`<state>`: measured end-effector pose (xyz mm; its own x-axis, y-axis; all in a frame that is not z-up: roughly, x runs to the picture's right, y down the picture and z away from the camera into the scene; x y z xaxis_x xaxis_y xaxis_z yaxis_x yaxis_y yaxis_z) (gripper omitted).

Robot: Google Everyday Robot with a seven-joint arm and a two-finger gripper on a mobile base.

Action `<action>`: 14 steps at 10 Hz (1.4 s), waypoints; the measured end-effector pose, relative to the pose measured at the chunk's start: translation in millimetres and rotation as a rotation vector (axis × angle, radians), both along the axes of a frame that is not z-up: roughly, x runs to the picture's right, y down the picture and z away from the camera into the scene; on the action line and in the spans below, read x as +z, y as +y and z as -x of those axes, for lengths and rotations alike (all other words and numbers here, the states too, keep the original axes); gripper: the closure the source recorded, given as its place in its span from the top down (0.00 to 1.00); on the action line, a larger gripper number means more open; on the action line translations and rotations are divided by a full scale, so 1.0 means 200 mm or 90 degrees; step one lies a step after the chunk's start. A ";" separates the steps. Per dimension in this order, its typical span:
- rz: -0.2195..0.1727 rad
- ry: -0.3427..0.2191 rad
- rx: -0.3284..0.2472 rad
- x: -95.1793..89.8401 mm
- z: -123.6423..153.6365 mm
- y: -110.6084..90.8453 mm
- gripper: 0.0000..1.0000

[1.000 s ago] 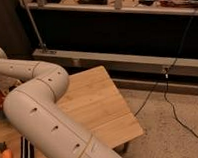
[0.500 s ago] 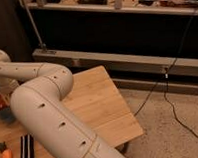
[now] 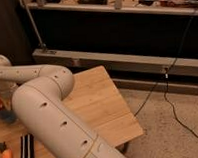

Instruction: Place the ceramic cup in the ceramic bowl

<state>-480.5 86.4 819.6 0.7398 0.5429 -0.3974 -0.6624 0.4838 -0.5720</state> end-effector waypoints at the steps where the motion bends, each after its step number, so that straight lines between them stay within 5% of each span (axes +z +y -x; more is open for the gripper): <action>1: -0.001 0.000 -0.005 0.02 0.00 0.01 0.65; 10: 0.003 -0.014 -0.046 0.10 0.14 0.12 0.65; 14: 0.010 -0.004 -0.051 0.18 0.13 0.18 0.33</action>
<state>-506.4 121.9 855.7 0.7829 0.4761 -0.4005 -0.6185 0.5256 -0.5842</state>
